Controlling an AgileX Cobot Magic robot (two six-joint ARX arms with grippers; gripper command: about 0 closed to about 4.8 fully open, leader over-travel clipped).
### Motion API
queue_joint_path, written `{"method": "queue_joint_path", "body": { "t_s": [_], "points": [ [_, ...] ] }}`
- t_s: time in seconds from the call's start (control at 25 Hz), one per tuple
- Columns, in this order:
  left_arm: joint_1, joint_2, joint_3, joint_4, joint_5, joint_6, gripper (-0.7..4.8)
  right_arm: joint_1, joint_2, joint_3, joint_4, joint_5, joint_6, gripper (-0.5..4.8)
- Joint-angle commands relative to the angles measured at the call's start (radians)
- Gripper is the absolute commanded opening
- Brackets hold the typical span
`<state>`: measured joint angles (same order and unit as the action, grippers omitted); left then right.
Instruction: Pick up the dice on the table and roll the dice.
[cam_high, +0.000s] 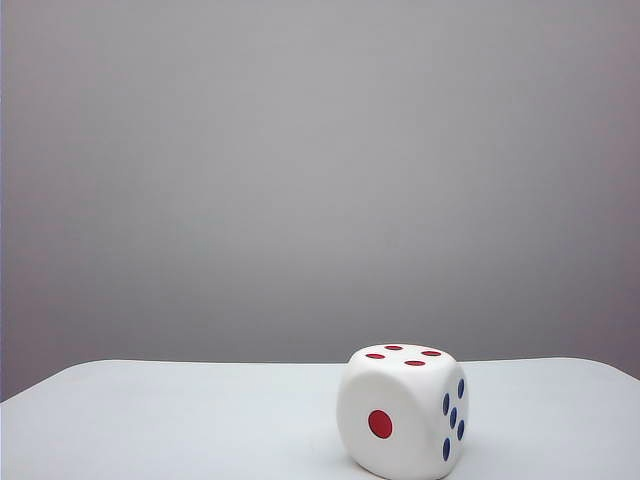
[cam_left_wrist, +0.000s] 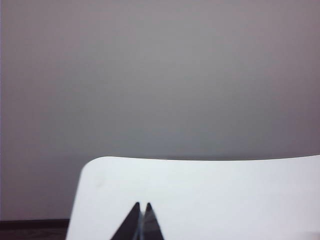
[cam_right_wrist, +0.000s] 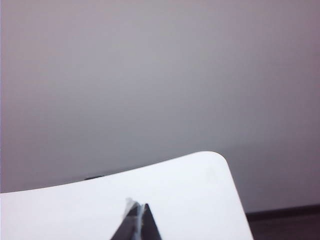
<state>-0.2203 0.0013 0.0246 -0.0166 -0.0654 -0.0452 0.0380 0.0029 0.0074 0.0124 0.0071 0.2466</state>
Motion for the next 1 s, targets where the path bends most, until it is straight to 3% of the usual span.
{"method": "queue_joint_path", "body": {
  "t_s": [0.04,0.2,1.0],
  "points": [
    [0.011,0.0,0.003,-0.008,-0.005,0.038,-0.06,0.001,0.0,-0.006,0.009,0.018,0.005,0.1],
    [0.01,0.0,0.002,-0.067,0.024,0.076,-0.06,0.0,-0.001,-0.006,-0.027,0.018,0.005,0.1],
    [0.008,0.0,-0.004,-0.154,0.0,0.071,-0.05,0.002,-0.001,-0.006,-0.158,0.016,0.004,0.1]
  ]
}}
